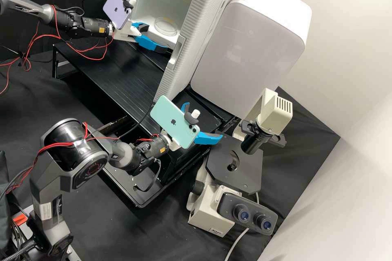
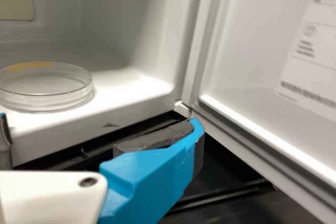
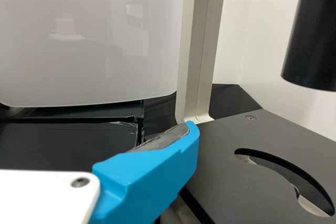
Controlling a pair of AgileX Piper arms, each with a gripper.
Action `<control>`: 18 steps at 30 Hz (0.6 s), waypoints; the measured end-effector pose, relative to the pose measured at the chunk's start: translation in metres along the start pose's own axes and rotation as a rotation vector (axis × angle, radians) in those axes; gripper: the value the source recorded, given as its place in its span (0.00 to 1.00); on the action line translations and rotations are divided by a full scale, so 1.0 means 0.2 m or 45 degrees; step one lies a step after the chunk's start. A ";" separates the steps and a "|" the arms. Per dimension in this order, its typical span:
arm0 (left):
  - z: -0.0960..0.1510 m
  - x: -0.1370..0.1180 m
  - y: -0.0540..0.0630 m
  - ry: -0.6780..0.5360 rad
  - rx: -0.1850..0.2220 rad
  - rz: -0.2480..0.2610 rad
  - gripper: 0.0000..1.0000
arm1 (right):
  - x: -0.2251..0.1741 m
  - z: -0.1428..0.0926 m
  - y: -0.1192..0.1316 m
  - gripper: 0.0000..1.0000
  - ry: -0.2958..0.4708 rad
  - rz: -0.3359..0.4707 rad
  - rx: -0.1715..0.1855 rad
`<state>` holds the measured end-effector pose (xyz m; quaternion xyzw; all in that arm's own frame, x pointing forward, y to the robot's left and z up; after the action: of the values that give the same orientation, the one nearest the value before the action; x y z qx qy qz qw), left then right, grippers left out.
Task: Take the petri dish out of the incubator
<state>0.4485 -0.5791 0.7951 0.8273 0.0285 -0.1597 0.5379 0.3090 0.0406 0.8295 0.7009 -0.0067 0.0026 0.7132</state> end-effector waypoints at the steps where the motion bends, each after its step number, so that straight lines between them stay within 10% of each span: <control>1: 0.01 0.01 0.02 0.011 -0.011 0.005 1.00 | 0.00 0.00 0.00 1.00 0.000 0.000 0.000; 7: -0.05 0.12 0.09 0.120 0.011 0.118 1.00 | 0.00 0.00 0.00 1.00 0.000 0.000 0.000; 18: -0.11 0.16 0.09 0.225 0.011 0.112 1.00 | 0.00 0.00 0.00 1.00 0.000 0.000 0.000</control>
<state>0.4878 -0.5717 0.8094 0.8409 0.0387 -0.0624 0.5362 0.3090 0.0406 0.8295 0.7009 -0.0067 0.0026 0.7132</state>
